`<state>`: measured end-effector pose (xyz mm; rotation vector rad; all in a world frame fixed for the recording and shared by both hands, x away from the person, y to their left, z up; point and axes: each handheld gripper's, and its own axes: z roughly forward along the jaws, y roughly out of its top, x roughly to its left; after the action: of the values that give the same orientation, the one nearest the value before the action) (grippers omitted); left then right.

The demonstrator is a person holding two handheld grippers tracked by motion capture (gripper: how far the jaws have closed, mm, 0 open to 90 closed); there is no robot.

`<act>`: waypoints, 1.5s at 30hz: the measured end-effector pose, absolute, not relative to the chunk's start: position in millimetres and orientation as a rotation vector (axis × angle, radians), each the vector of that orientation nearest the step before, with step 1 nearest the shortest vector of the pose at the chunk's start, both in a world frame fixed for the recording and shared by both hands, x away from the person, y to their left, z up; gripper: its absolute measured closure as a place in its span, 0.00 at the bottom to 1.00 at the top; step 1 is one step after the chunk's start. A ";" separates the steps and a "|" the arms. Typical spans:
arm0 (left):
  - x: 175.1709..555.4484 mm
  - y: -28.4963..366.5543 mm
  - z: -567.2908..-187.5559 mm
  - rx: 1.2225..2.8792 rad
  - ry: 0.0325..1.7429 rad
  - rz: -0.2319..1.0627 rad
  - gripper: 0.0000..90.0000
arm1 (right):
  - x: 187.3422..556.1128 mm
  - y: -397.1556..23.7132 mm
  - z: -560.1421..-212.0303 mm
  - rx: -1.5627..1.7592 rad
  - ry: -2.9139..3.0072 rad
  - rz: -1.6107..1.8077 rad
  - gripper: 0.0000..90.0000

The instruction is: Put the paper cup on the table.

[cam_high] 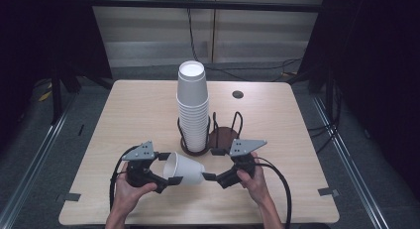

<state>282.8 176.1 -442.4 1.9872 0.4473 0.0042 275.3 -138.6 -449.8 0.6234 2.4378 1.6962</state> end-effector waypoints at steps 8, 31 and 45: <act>284.5 184.3 -442.8 2.018 0.518 0.023 0.12 | 269.1 -151.2 -452.7 0.703 2.242 1.666 0.15; 292.0 206.7 -437.5 2.109 0.674 0.082 0.12 | 248.3 -172.8 -481.4 0.905 2.008 1.577 0.15; 307.5 208.8 -422.7 2.141 0.740 0.126 0.12 | 240.2 -180.9 -505.4 0.973 1.886 1.527 0.16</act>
<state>307.5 208.8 -422.7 2.1409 0.7397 0.1263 240.2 -180.9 -505.4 0.9734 1.8863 1.5268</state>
